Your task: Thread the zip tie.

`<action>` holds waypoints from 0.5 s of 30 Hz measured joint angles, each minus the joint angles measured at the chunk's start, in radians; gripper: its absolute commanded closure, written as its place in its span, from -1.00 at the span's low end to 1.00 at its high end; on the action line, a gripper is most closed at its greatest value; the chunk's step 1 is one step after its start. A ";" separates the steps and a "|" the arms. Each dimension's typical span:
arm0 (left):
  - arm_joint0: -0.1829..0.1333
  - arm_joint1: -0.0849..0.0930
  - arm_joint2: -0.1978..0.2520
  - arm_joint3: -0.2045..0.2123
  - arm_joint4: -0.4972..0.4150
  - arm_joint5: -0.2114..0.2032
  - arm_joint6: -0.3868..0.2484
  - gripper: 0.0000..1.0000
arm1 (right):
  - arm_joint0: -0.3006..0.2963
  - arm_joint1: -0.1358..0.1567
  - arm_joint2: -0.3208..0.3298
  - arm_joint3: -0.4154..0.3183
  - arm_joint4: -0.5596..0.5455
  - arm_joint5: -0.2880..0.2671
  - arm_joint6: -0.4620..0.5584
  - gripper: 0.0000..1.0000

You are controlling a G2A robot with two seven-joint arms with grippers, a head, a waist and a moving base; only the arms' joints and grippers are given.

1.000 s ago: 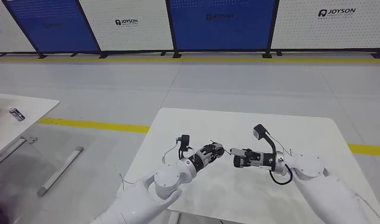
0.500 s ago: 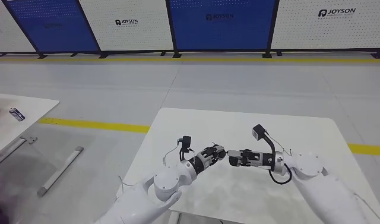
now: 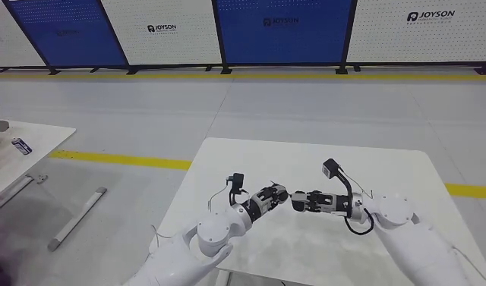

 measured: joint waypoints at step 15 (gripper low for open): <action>0.014 -0.013 -0.011 -0.001 0.047 -0.002 0.005 0.22 | -0.004 -0.007 0.012 -0.007 -0.015 0.013 0.006 1.00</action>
